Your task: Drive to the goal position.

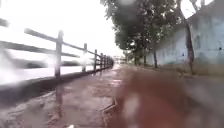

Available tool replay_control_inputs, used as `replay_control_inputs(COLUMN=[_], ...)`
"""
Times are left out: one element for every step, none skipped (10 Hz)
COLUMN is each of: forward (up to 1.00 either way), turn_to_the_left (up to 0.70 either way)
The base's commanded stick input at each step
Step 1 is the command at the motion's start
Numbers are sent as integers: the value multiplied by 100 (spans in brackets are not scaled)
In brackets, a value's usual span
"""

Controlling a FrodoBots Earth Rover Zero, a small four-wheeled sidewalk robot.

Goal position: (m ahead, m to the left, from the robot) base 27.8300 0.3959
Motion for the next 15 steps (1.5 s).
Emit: replay_control_inputs(forward=[100, 100, 100, 100, 100, 100, 100, 100, 100, 100, 100, 100, 100, 100, 100], turn_to_the_left=[-40, -40, -18, -7, 0, 0, 0, 0, 0, 0, 0, 0, 0, 0, 0])
